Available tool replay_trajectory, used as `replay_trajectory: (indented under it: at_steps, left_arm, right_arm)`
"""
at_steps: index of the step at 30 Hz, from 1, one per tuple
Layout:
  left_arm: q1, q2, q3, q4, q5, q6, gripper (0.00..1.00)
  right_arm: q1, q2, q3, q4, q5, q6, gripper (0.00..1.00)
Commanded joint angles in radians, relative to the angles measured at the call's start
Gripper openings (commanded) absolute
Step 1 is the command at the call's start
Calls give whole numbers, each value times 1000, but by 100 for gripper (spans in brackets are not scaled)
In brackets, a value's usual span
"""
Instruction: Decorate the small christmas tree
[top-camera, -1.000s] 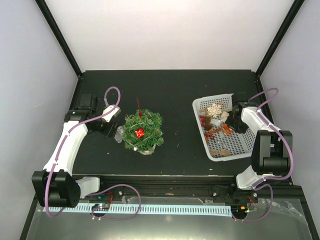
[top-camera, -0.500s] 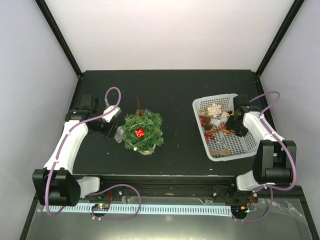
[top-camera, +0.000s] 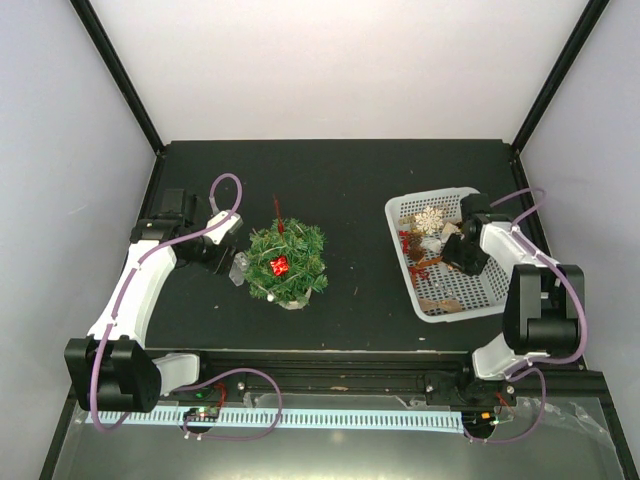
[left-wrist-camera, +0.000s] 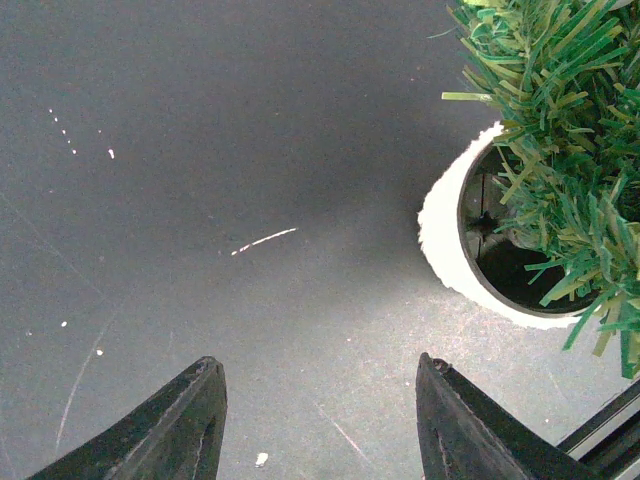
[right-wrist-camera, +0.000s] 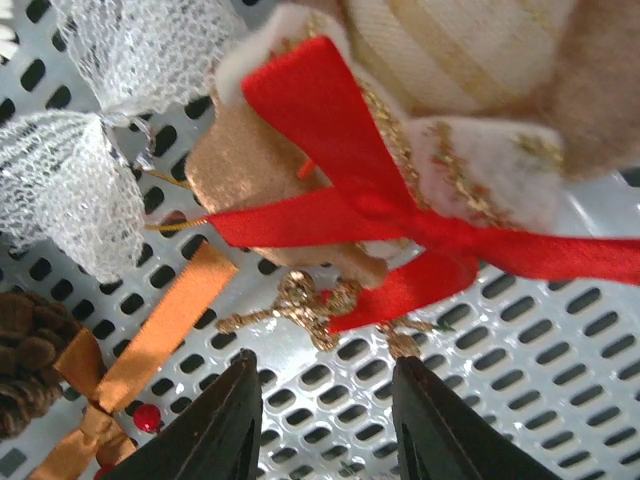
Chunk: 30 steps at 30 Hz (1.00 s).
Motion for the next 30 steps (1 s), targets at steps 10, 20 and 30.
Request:
replay_trajectory:
  at_steps: [10, 20, 30]
  left_arm:
    - [-1, -40, 9, -14, 10, 17, 53]
    - [-1, -43, 8, -12, 16, 19, 53]
    - [-1, -48, 8, -14, 17, 19, 53]
  right_arm:
    - [4, 117, 41, 118, -52, 24, 37]
    - [4, 43, -41, 125, -74, 7, 27]
    - [4, 9, -90, 131, -110, -6, 15]
